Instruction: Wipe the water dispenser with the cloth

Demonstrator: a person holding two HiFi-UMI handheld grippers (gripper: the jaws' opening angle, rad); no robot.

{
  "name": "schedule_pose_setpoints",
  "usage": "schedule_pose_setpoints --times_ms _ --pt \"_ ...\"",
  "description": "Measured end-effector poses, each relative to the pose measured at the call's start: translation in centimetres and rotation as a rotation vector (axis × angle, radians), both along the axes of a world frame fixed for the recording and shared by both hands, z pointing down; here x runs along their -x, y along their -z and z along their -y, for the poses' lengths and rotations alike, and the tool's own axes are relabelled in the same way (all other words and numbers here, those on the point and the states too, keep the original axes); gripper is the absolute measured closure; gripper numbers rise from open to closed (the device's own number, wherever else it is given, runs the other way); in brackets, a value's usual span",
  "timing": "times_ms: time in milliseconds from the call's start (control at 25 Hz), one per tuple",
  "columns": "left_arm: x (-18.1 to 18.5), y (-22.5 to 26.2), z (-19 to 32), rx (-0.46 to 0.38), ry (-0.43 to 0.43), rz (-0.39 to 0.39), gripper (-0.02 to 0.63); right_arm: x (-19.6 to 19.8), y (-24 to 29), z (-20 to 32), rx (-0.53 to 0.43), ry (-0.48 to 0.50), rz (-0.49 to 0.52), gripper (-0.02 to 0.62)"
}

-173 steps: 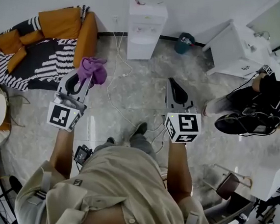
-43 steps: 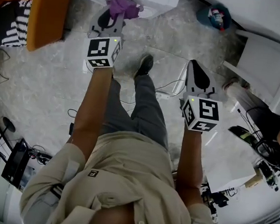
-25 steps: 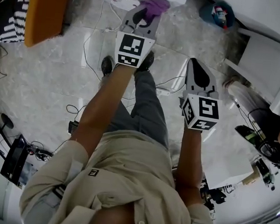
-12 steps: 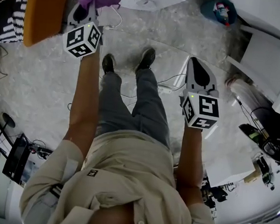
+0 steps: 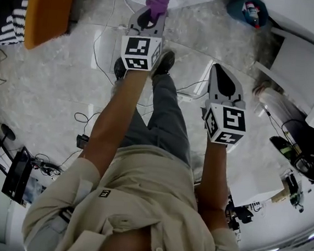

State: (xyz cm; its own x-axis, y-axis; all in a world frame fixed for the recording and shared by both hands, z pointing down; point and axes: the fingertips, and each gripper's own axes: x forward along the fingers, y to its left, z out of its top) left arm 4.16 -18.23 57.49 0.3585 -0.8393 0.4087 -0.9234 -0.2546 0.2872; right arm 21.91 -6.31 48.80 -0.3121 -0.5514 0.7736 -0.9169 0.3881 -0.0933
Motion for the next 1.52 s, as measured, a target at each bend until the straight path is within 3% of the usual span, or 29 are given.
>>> schedule_pose_setpoints --times_ms 80,200,320,480,720,840,1040,1200,1320,1520 --pt "-2.9 -0.2 -0.6 0.012 -0.037 -0.033 0.538 -0.6 -0.3 -0.2 0.007 -0.012 -0.004 0.569" --pt "-5.9 -0.6 -1.2 0.004 -0.128 -0.019 0.538 -1.3 -0.7 -0.6 0.015 -0.028 -0.009 0.569" --pt "-4.3 -1.2 -0.9 0.002 -0.133 0.004 0.54 -1.6 -1.0 -0.5 0.018 -0.033 -0.008 0.569" --pt "2.0 -2.0 -0.5 -0.002 -0.059 0.081 0.54 -1.6 -1.3 -0.4 0.023 -0.035 -0.008 0.569" --pt "17.9 -1.8 2.5 -0.001 0.215 0.21 0.54 0.3 -1.7 -0.1 0.03 -0.007 0.0 0.569" --pt "19.9 -1.4 3.5 -0.013 0.231 0.231 0.541 1.1 -2.0 -0.4 0.033 0.0 0.001 0.569" --pt "13.5 -4.8 2.4 0.03 0.1 0.176 0.541 1.5 -2.3 -0.6 0.031 -0.005 -0.003 0.569" --pt "10.8 -9.2 2.2 0.079 0.157 0.093 0.545 -0.8 -4.3 -1.6 0.039 -0.052 -0.015 0.569" --pt "7.8 -11.6 2.4 0.107 0.142 0.049 0.545 -3.3 -6.7 -3.8 0.074 -0.104 -0.022 0.569" --pt "-1.5 -12.4 4.5 0.086 -0.062 0.018 0.545 -5.3 -8.7 -5.3 0.104 -0.147 -0.03 0.569"
